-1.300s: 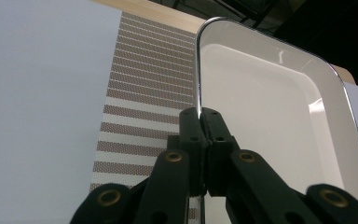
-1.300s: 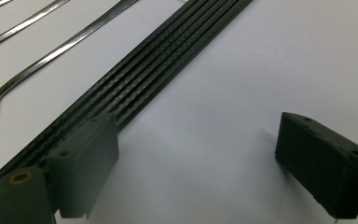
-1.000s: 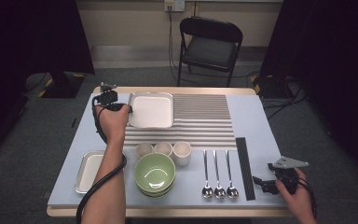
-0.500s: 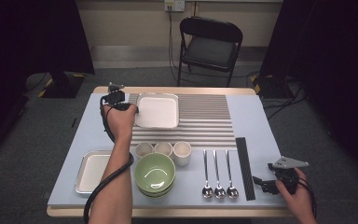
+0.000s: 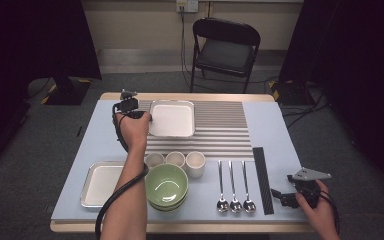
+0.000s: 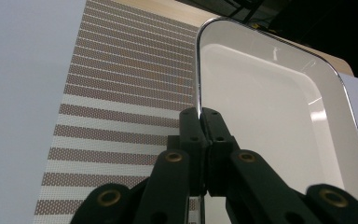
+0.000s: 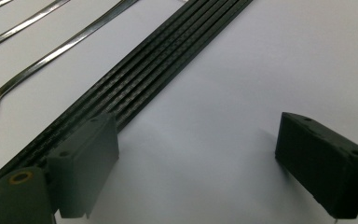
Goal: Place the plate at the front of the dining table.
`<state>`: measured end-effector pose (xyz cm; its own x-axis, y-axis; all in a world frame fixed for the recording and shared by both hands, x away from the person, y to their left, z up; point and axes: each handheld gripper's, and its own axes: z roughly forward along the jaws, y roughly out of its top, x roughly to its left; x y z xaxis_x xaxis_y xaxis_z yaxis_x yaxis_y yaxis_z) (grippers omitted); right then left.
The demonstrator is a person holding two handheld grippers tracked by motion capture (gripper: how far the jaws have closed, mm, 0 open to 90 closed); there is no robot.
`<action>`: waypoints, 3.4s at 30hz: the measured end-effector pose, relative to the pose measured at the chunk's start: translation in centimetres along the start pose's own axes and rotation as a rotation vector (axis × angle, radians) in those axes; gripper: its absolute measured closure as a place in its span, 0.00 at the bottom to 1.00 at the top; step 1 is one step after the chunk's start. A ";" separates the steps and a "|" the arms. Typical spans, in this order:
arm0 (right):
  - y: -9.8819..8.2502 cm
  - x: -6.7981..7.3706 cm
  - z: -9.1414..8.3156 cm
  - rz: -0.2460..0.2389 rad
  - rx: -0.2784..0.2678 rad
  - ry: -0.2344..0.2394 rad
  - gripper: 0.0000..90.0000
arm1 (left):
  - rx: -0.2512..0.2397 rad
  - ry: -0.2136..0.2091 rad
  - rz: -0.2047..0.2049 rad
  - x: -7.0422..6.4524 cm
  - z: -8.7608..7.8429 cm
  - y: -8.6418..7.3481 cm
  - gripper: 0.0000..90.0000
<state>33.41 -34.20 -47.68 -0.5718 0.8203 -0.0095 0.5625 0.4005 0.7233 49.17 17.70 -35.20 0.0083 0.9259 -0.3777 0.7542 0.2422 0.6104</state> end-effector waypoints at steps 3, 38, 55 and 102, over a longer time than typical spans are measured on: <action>0.0 0.0 0.0 0.000 0.002 -0.001 0.14 | 0.000 0.002 0.001 -0.2 0.2 0.1 0.99; 0.0 0.0 0.0 0.000 0.001 -0.001 0.14 | 0.016 0.031 0.012 -1.9 2.8 -0.1 0.99; 0.0 0.0 0.0 0.002 0.001 -0.001 0.14 | 0.016 0.033 -0.001 -2.6 3.5 0.1 0.99; 0.0 0.0 0.0 0.001 0.000 -0.001 0.14 | 0.029 0.074 0.013 -4.0 6.7 -1.1 0.99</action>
<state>33.40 -34.20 -47.68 -0.5712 0.8208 -0.0095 0.5630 0.4002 0.7231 52.77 11.79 -39.03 -0.0294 0.9481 -0.3166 0.7731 0.2224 0.5940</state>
